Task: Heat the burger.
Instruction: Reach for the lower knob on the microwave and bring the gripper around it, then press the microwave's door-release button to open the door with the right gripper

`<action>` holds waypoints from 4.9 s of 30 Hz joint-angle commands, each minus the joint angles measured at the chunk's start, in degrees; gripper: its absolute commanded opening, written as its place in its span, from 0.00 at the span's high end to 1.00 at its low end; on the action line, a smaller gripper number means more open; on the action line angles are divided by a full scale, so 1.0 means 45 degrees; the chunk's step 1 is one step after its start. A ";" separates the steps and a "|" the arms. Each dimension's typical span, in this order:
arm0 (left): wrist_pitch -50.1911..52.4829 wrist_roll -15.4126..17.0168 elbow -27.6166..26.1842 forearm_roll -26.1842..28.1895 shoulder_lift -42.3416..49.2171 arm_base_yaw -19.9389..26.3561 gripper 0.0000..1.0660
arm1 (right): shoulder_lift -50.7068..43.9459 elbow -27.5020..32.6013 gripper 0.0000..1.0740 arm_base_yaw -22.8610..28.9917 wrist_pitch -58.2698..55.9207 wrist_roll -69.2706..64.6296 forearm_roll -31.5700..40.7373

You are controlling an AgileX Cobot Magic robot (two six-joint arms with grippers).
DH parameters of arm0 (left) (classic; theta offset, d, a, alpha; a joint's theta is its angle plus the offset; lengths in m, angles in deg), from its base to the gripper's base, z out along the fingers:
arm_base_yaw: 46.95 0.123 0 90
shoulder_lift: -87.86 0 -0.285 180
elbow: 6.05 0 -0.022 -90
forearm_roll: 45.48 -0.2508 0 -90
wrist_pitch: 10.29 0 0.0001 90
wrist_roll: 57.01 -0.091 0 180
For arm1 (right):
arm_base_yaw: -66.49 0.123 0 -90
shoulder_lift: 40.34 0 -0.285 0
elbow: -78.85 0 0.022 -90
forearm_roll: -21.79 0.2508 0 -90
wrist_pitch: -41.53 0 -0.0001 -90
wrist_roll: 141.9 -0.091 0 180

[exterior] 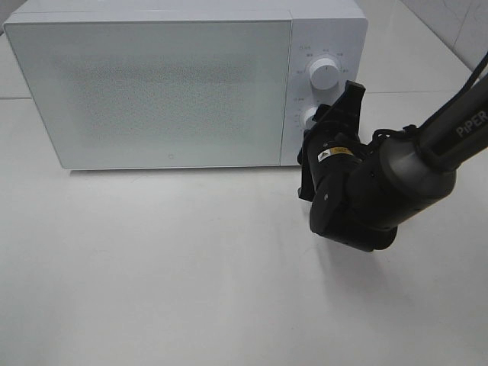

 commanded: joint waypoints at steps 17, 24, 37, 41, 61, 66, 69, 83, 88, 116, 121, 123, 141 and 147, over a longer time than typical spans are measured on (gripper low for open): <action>0.0115 0.0000 0.0051 0.0025 0.0229 -0.0013 0.08 | -0.0509 0.0153 0.62 0.0000 0.1884 0.2979 0.0000; 0.0115 0.0000 0.0051 0.0025 0.0229 -0.0013 0.08 | -0.1490 0.1401 0.39 0.0000 0.0751 0.3769 -0.0586; 0.0115 0.0000 0.0051 0.0025 0.0229 -0.0013 0.08 | -0.4584 0.3820 0.34 0.0000 -0.3603 0.8722 -0.1630; 0.0115 0.0000 0.0051 0.0025 0.0229 -0.0013 0.08 | -0.5997 0.4113 0.34 0.0000 -0.6188 1.2516 -0.2343; 0.0115 0.0000 0.0051 0.0025 0.0229 -0.0013 0.08 | -0.9244 0.4062 0.34 0.0000 -1.5712 1.9442 -0.6073; 0.0115 0.0000 0.0051 0.0025 0.0229 -0.0013 0.08 | -1.0479 0.4062 0.34 0.0000 -1.7953 1.9430 -0.6634; 0.0115 0.0000 0.0051 0.0025 0.0229 -0.0013 0.08 | -1.0975 0.4062 0.34 0.0000 -1.8653 1.9430 -0.6659; 0.0115 0.0000 0.0051 0.0025 0.0229 -0.0013 0.08 | -1.4973 0.4062 0.34 0.0000 -2.3950 1.9086 -0.8429; 0.0115 0.0000 0.0051 0.0025 0.0229 -0.0013 0.08 | -1.7533 0.4062 0.34 0.0000 -2.5541 1.8831 -0.8976; 0.0115 0.0000 0.0051 0.0025 0.0229 -0.0013 0.08 | -2.6980 0.4304 0.30 -0.4227 -2.7617 1.8246 -1.1294; 0.0115 0.0000 0.0051 0.0025 0.0229 -0.0013 0.08 | -2.6980 0.4304 0.30 -0.4762 -2.7617 1.8258 -1.1294; 0.0115 0.0000 0.0051 0.0025 0.0229 -0.0013 0.08 | -2.6980 0.4304 0.30 -0.5029 -2.7617 1.8258 -1.1294; 0.0115 0.0000 0.0051 0.0025 0.0229 -0.0013 0.08 | -2.6967 0.4304 0.30 -0.5042 -2.7617 1.8258 -1.1294; 0.0115 0.0000 0.0051 0.0025 0.0229 -0.0013 0.08 | -2.6967 0.4304 0.30 -0.5042 -2.7617 1.8258 -1.1294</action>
